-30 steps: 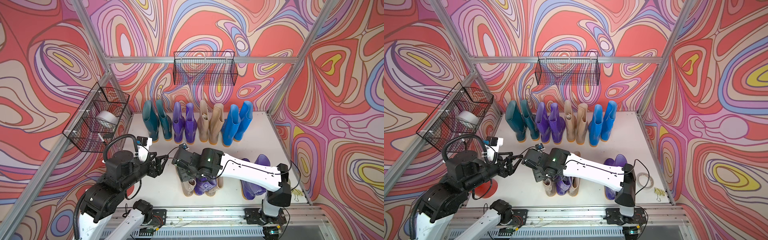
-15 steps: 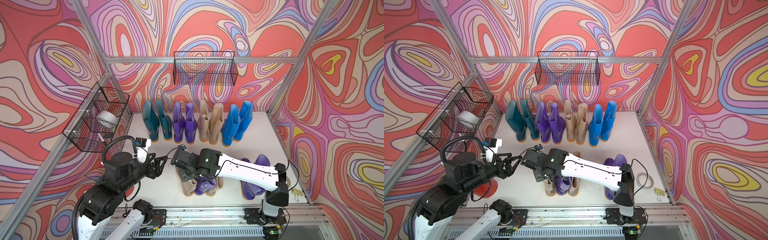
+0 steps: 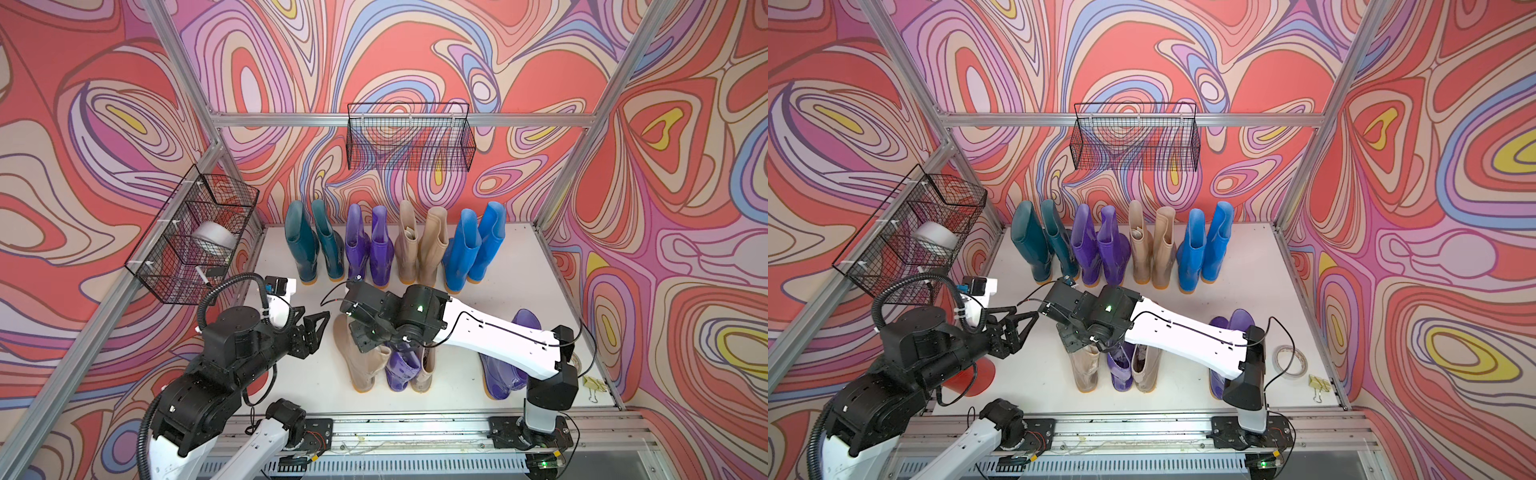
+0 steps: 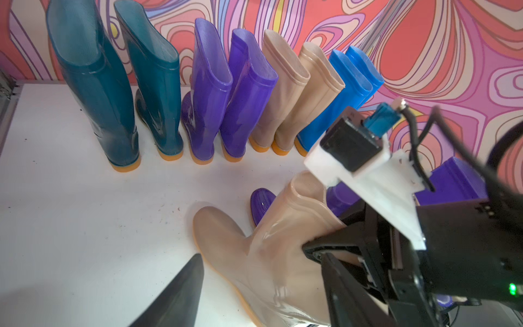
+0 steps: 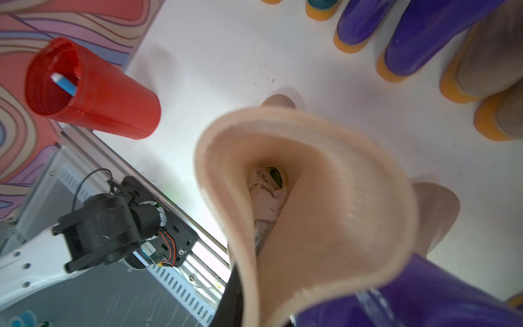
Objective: Match and arrange rain boots in pairs
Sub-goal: Pick up the rain boot at the center of the board, then place the rain boot at the corner of the board.
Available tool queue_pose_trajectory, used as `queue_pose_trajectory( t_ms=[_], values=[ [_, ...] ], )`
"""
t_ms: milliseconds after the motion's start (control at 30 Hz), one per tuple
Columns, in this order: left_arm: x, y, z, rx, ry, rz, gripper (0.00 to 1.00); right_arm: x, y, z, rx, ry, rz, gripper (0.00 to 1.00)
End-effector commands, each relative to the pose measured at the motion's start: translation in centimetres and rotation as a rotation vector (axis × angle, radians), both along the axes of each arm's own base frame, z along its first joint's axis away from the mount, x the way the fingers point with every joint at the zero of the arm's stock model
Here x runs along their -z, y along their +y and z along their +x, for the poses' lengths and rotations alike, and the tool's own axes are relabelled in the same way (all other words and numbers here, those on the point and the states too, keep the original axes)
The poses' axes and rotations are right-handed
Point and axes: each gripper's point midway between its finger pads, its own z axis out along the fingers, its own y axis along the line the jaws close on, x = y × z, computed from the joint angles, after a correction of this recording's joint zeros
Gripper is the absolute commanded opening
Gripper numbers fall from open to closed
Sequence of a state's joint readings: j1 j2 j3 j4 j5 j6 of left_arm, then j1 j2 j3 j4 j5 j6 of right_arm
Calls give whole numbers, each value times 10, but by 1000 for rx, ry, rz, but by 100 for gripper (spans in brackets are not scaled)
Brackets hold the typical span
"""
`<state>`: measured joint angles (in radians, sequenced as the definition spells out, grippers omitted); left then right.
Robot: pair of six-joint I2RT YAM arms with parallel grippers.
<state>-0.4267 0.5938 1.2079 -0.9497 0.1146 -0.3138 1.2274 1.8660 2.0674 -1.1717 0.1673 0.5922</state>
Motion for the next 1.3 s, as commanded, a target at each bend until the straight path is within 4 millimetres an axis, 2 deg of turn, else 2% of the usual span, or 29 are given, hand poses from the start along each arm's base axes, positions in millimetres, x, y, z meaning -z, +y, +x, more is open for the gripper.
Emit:
queue_pose_trajectory(
  t_ms=[0,133,200,233,300,467,633,733,833,933,1100,1267],
  values=[
    [-10,9,-6,-24,-33,18,68,-90,6,19,-27,-165,238,0],
    [-9,9,-5,-27,-24,20,68,-130,-8,30,-19,-258,280,0],
    [-9,8,-4,-26,-22,17,68,-142,-17,40,3,-304,281,0],
    [-9,8,-4,-26,-23,15,68,-165,-32,41,14,-347,316,0],
    [-10,7,-3,-23,-26,12,68,-190,-49,47,37,-415,346,0],
    [-12,6,0,-24,-21,19,68,-260,-108,65,136,-634,410,0],
    [-10,7,4,-36,-16,32,68,-335,-174,59,246,-881,466,0],
    [-7,5,7,-36,-8,30,68,-369,-213,48,318,-992,499,0],
    [-4,2,10,-29,2,25,68,-392,-248,38,384,-1072,505,0],
    [-2,-1,13,-22,9,22,68,-406,-280,33,462,-1136,465,0],
    [1,-5,16,-13,21,22,68,-412,-327,31,624,-1199,322,0],
    [4,-9,19,2,28,14,68,-411,-377,22,791,-1224,188,0]
  ],
)
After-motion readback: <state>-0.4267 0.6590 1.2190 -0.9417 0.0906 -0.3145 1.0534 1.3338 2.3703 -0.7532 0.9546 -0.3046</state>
